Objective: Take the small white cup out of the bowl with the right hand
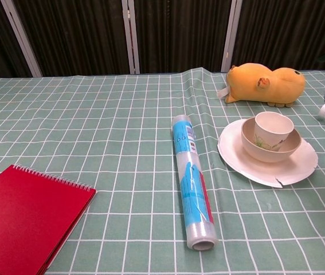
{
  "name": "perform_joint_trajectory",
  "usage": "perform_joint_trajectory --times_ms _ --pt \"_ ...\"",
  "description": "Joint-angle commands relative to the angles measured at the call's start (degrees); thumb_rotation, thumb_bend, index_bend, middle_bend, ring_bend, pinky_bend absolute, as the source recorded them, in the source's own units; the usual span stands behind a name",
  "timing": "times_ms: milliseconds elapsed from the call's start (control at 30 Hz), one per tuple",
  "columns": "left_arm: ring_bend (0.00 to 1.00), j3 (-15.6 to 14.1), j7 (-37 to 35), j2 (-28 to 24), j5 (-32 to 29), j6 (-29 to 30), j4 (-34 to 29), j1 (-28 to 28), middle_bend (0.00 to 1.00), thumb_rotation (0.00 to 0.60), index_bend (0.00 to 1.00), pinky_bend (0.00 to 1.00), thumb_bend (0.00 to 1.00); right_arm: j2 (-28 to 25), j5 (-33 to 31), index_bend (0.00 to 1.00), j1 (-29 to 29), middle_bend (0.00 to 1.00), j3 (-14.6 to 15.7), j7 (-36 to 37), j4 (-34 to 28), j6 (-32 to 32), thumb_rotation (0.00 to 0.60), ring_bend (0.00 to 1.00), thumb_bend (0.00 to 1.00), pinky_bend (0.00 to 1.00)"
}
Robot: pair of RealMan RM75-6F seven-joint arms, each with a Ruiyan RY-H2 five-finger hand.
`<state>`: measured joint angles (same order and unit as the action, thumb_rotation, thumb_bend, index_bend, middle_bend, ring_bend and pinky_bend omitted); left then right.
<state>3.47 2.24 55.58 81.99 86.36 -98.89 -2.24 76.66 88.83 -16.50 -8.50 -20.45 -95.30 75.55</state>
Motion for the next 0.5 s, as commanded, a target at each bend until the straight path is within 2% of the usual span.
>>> perform_joint_trajectory --times_ms 33,200,500 --pt "0.00 0.0 -0.4 -0.1 0.0 -0.1 0.2 0.0 0.00 0.600 0.00 0.00 0.00 3.3 -3.5 0.46 -2.5 0.08 -1.3 -2.6 1.3 -3.3 0.600 0.00 0.09 0.00" --pt "0.00 0.0 -0.6 -0.2 -0.1 -0.4 0.3 -0.1 0.00 0.600 0.00 0.00 0.00 7.2 -7.4 0.47 -4.9 0.10 -2.1 -4.4 4.7 -6.4 0.600 0.00 0.11 0.00" --pt "0.00 0.2 -1.0 -0.3 -0.7 -0.8 0.4 -0.3 0.00 0.600 0.00 0.00 0.00 9.4 -11.2 0.47 -7.5 0.10 -3.8 -6.3 6.6 -7.9 0.600 0.00 0.13 0.00"
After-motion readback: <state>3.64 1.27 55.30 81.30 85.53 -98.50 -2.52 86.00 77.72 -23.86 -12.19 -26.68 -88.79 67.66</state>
